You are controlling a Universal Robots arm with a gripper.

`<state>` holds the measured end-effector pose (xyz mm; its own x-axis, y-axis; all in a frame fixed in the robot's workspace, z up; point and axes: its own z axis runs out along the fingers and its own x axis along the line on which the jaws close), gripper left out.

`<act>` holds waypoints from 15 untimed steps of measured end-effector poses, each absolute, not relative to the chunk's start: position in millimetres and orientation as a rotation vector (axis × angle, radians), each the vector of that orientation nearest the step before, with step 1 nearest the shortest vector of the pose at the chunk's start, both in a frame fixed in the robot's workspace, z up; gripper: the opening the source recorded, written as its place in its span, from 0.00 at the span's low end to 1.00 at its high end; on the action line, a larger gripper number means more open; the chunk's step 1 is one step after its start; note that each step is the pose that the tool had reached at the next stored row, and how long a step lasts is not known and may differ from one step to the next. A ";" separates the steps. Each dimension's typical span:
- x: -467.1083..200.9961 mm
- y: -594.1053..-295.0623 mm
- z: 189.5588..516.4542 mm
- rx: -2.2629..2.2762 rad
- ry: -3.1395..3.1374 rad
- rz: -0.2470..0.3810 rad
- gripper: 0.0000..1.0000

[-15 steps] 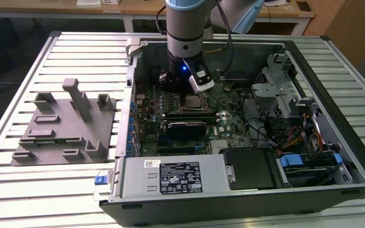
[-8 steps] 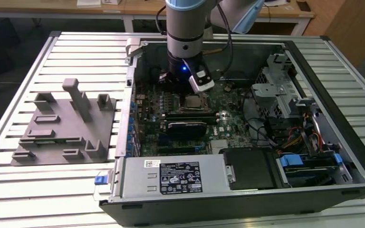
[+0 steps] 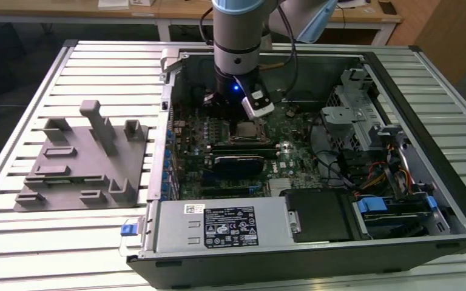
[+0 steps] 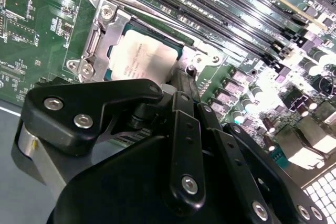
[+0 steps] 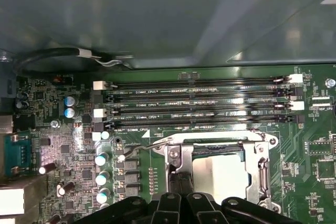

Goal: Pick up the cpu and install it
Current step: 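Close the cpu cover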

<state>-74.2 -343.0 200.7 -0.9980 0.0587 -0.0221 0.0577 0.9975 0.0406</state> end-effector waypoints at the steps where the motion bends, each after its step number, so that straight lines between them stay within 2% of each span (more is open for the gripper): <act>1: -73.5 -343.1 200.7 0.091 3.116 0.062 0.11; 15: -69.8 -343.1 200.0 0.080 3.117 0.062 0.11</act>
<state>-69.8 -343.1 200.0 -0.9984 0.0518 -0.0220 0.0508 0.9979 0.0403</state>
